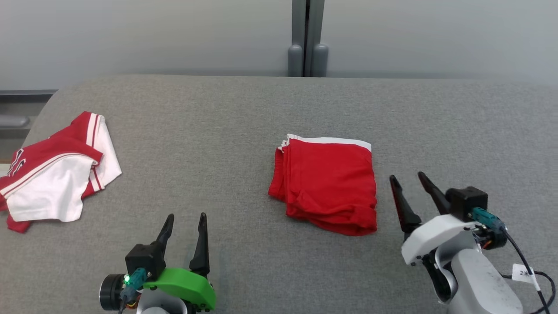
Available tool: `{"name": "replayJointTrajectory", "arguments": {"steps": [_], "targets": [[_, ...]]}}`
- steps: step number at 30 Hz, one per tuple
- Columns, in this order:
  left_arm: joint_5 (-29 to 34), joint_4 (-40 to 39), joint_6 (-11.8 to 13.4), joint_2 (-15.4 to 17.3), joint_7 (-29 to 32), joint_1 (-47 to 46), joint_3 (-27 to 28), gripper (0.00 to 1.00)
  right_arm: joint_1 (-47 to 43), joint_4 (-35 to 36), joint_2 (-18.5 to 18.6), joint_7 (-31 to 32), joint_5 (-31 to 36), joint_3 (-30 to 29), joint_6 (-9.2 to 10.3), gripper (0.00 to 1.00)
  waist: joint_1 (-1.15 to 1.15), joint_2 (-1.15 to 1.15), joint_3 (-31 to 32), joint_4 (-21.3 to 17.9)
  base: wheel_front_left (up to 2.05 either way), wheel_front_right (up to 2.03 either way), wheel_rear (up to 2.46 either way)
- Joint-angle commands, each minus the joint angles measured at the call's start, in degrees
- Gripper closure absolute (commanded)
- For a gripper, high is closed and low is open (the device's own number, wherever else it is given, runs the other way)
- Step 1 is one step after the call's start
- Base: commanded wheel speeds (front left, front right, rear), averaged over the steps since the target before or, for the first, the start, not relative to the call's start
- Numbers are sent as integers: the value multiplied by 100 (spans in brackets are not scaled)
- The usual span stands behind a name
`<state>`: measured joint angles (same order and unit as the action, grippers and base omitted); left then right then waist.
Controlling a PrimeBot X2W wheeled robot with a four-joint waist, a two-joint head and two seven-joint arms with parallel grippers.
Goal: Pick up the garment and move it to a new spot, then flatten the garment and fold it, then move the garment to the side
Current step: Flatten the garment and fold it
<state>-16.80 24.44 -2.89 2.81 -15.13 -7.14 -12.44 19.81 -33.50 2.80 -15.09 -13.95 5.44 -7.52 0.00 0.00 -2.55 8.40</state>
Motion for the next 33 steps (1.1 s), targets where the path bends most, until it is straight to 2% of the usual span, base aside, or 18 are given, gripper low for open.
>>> {"name": "replayJointTrajectory", "arguments": {"steps": [1,7,12,21,33], "targets": [[112,-40,51,19,-2,129,41,0,-168,59,27,-9,150,-200,7,0,0,0,32,-195,0,0,0],[511,-158,55,19,-2,341,97,0,-626,168,23,-9,415,-792,7,0,0,0,117,-461,0,0,0],[757,-338,76,19,-2,588,60,0,-957,191,24,-9,424,-899,7,0,0,0,178,-587,0,0,0],[717,-482,141,19,-2,790,14,0,-1077,204,23,-9,290,-751,7,0,0,0,198,-635,0,0,0],[531,-486,177,19,-2,487,-212,0,-437,199,23,-9,94,-92,7,0,0,0,-195,-219,0,0,0]]}}
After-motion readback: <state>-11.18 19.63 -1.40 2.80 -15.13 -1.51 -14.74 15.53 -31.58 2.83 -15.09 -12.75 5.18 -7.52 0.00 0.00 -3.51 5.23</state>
